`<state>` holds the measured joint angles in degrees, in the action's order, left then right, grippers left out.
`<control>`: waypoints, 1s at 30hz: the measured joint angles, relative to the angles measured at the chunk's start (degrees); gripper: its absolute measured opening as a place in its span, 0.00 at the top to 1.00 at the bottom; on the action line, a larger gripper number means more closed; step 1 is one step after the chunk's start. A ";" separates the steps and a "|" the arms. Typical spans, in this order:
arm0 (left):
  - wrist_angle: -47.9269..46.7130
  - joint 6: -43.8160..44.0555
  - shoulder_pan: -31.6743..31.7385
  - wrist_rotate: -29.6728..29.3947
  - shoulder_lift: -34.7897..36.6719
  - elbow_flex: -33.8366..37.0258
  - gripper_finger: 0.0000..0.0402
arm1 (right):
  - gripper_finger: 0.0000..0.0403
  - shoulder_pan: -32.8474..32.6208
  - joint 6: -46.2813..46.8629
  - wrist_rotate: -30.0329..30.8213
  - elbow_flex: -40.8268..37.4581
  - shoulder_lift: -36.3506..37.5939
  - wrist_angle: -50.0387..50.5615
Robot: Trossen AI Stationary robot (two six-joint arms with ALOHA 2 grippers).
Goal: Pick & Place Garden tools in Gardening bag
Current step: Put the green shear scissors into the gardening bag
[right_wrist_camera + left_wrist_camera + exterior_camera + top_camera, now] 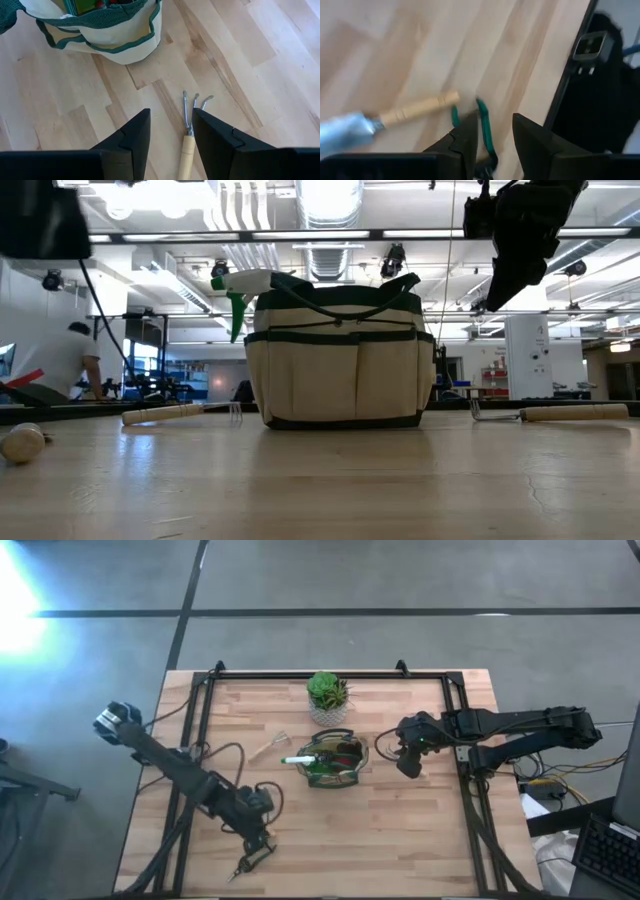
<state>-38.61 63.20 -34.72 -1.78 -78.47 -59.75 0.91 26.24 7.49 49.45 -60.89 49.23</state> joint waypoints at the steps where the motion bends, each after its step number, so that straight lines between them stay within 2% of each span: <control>1: 0.00 1.24 -0.21 1.54 -0.85 0.00 0.70 | 0.66 0.00 0.00 -0.01 0.00 -0.02 0.00; 4: 0.02 6.05 -0.91 4.33 -3.08 0.00 0.70 | 0.65 -0.02 -0.09 -0.01 0.00 -0.02 0.02; 12: 0.21 15.47 -2.65 4.26 -8.95 0.04 0.73 | 0.63 -0.02 -1.88 0.00 0.00 0.00 0.00; 21: 2.56 18.23 -3.61 5.72 -13.84 0.07 0.73 | 0.67 -0.01 -3.96 0.02 0.00 0.01 -0.07; 30: 2.56 18.32 -3.78 5.68 -16.48 0.07 0.73 | 0.64 0.00 -3.96 0.03 0.00 0.00 -0.13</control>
<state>-36.05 81.51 -38.50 3.90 -94.96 -59.68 0.91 22.28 7.52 49.45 -60.89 49.10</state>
